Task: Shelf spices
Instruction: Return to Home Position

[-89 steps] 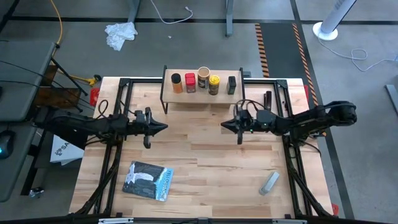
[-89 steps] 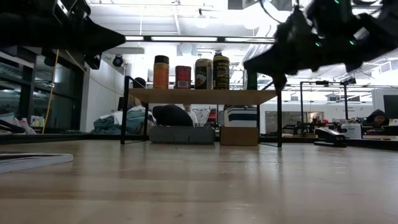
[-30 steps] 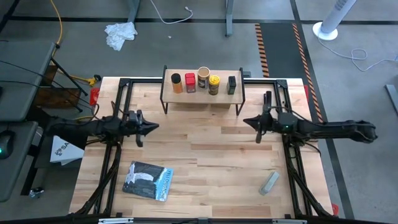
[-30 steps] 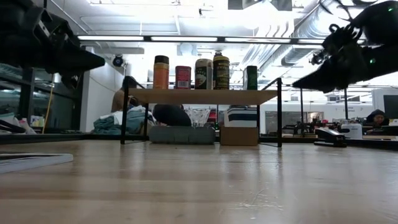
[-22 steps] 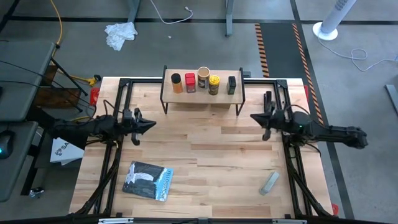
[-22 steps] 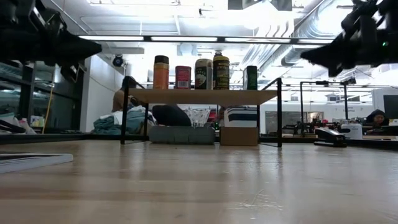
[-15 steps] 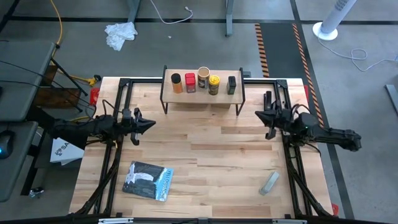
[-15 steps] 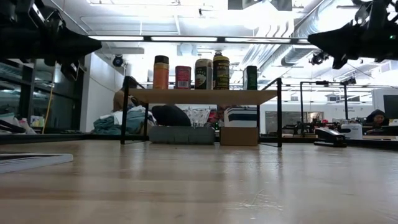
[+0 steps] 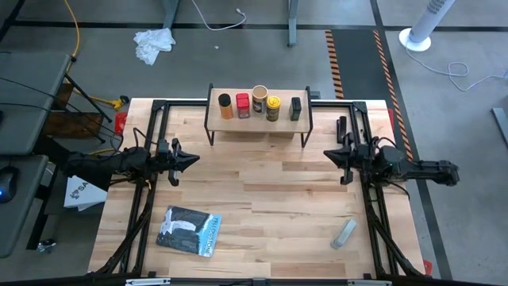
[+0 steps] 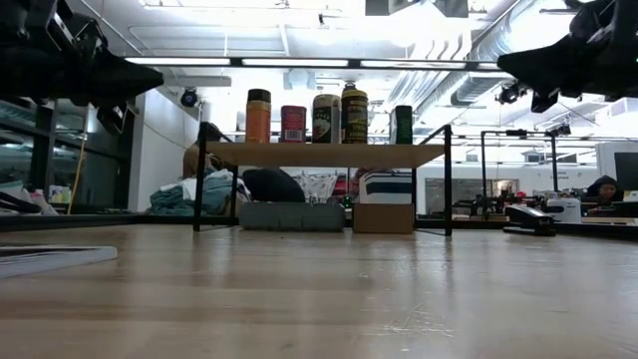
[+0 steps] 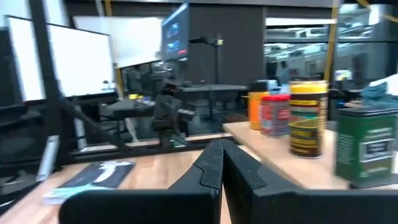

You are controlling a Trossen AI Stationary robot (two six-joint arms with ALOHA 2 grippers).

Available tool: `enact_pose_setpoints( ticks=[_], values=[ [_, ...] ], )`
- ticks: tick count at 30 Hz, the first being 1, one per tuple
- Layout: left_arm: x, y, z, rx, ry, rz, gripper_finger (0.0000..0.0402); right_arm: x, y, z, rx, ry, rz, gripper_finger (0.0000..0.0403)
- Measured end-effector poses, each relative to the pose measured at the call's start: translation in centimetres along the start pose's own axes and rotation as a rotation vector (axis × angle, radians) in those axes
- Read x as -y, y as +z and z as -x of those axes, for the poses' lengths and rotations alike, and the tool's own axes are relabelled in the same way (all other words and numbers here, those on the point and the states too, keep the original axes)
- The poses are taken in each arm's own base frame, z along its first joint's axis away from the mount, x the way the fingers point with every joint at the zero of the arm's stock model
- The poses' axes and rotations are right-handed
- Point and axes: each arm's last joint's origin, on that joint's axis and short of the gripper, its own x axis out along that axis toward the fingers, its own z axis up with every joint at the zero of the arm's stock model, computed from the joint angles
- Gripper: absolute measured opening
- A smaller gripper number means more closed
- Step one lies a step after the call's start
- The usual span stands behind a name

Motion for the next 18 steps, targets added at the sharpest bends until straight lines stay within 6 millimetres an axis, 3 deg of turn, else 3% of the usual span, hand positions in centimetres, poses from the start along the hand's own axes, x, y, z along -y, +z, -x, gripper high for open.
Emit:
enact_pose_setpoints(
  ticks=[6, 12, 18],
  values=[
    [0.0, 0.0, 0.0, -0.001, 0.000, 0.000, 0.0007, -0.6, -0.4, 0.1, -0.040, 0.036, -0.042, 0.0000],
    [0.0, 0.0, 0.0, -0.002, 0.000, 0.000, 0.0007, -0.9, -1.6, 0.3, -0.162, 0.186, 0.095, 0.0000],
    [0.0, 0.0, 0.0, -0.003, 0.001, -0.001, 0.0007, -0.7, -1.7, 0.2, -0.173, 0.170, 0.001, 0.0000]
  ],
)
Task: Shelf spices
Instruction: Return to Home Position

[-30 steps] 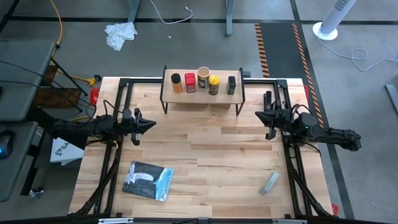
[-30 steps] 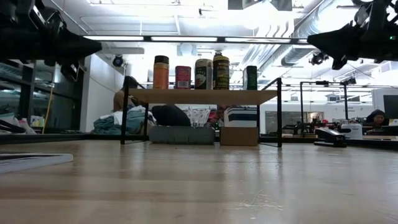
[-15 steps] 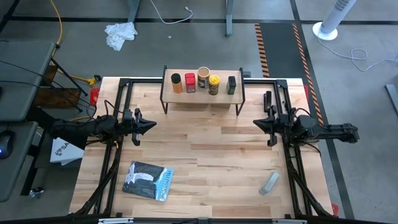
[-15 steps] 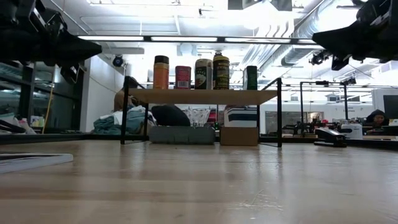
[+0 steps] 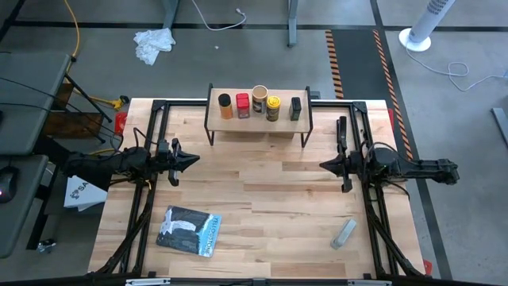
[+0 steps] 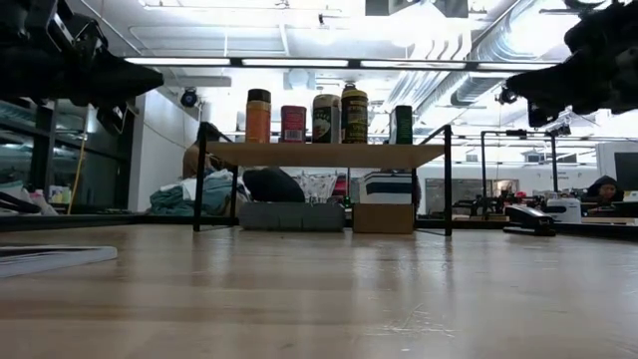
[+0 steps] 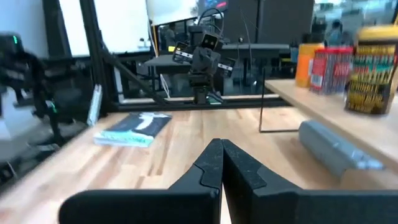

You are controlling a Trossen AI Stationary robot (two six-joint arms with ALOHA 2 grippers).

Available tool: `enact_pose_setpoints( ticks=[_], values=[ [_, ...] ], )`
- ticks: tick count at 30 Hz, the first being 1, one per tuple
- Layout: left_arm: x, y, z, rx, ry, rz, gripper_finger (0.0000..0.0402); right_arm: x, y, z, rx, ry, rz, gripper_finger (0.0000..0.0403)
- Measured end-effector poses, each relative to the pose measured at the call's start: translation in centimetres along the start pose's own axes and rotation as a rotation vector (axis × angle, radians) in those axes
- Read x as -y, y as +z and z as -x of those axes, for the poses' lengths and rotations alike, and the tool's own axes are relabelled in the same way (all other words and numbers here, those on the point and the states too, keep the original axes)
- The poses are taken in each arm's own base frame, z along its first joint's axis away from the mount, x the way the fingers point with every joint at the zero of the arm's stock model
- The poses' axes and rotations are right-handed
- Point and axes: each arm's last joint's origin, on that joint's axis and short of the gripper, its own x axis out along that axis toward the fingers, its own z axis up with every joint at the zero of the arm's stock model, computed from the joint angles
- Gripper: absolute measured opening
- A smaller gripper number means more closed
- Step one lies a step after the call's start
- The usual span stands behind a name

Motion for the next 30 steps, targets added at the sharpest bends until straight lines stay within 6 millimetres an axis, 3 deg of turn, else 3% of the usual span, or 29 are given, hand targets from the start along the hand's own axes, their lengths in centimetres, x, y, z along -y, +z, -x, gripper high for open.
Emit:
enact_pose_setpoints(
  ticks=[8, 30],
  values=[
    [0.00, 0.00, 0.00, 0.000, 0.000, 0.000, 0.0007, 0.02, 0.00, -0.01, -0.001, -0.002, -0.171, 0.0000],
    [0.00, 0.00, 0.00, 0.000, 0.000, 0.000, 0.0007, 0.02, -0.08, -0.07, -0.010, -0.003, -0.174, 0.0000]
  ],
)
